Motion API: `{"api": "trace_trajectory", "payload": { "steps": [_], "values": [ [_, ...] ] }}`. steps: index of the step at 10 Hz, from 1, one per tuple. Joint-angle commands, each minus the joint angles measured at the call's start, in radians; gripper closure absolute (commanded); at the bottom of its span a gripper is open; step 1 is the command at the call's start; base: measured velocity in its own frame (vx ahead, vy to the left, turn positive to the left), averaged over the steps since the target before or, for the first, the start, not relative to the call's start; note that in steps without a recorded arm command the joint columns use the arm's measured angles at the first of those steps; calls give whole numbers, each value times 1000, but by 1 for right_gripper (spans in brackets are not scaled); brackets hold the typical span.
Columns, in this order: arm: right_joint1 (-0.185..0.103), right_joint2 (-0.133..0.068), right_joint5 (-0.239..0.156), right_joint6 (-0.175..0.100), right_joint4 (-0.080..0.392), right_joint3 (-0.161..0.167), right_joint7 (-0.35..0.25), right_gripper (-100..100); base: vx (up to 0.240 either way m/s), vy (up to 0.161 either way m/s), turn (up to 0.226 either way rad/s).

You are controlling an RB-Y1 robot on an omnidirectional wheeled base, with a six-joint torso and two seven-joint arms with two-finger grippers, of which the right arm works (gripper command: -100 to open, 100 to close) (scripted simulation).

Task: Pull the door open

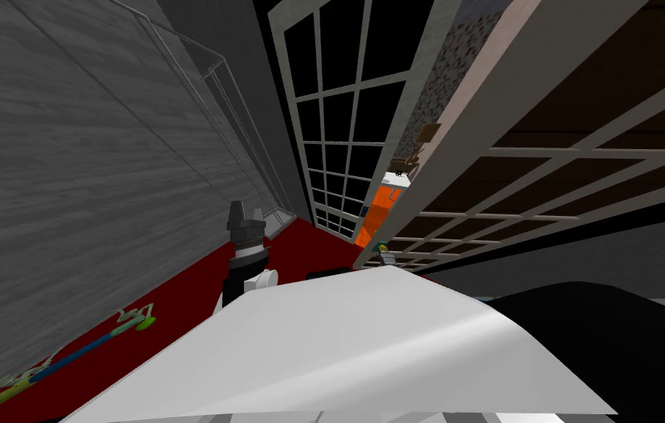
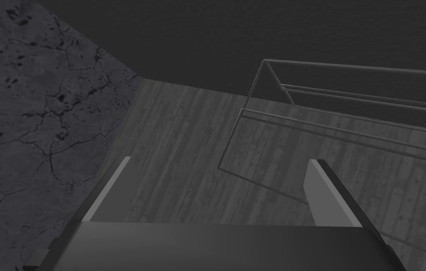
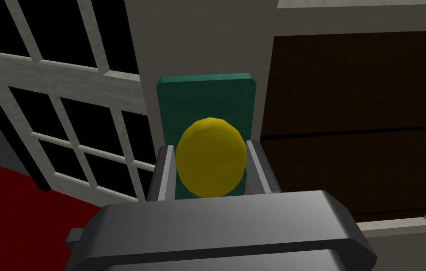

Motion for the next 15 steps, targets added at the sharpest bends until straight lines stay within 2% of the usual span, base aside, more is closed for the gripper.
{"api": "trace_trajectory", "payload": {
  "steps": [1,2,3,4,10,11,12,13,15],
  "values": [
    [5,-23,16,-24,-4,25,-31,100,-215,-56,169],
    [2,-13,10,-12,0,16,-18,100,-100,-19,47],
    [7,-26,21,-35,11,37,-40,100,-162,-29,188],
    [8,-29,23,-40,13,40,-44,100,-214,-39,144],
    [22,-78,54,-123,48,93,-111,100,-233,-37,141],
    [26,-72,52,-103,40,92,-101,100,-92,-4,19],
    [24,-80,60,-124,59,106,-118,100,-164,-20,136],
    [24,-82,61,-129,63,109,-121,100,-212,-38,134],
    [18,-93,70,-157,86,123,-141,100,-211,-43,152]
  ]
}}
